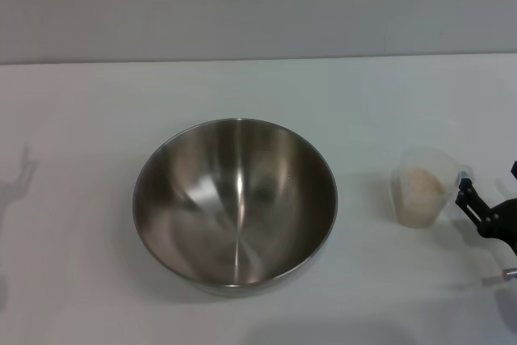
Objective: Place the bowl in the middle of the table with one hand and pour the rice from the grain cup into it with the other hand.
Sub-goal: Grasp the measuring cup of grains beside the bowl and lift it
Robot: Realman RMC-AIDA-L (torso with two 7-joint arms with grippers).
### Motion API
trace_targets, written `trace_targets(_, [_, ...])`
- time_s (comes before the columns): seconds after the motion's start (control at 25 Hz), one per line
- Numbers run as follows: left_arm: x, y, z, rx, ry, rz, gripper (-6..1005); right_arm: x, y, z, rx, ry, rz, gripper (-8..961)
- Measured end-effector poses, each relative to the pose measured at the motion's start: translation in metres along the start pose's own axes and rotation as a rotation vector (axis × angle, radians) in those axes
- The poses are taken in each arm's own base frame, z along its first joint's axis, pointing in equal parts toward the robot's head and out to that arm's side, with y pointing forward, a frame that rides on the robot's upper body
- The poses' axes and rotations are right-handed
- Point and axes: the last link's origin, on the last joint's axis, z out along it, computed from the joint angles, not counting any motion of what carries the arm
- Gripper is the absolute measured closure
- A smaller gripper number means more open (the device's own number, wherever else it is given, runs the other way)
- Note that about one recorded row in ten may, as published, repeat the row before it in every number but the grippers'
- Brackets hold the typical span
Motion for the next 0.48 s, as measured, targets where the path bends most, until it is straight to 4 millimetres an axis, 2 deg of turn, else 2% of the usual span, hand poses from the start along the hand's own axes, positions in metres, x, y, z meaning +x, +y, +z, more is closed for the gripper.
trace_targets(0.48, [-0.0019, -0.0001, -0.0044, -0.002, -0.011, 0.001, 130, -0.0007, 0.0027, 0.0089, -0.015, 0.015, -0.004, 110])
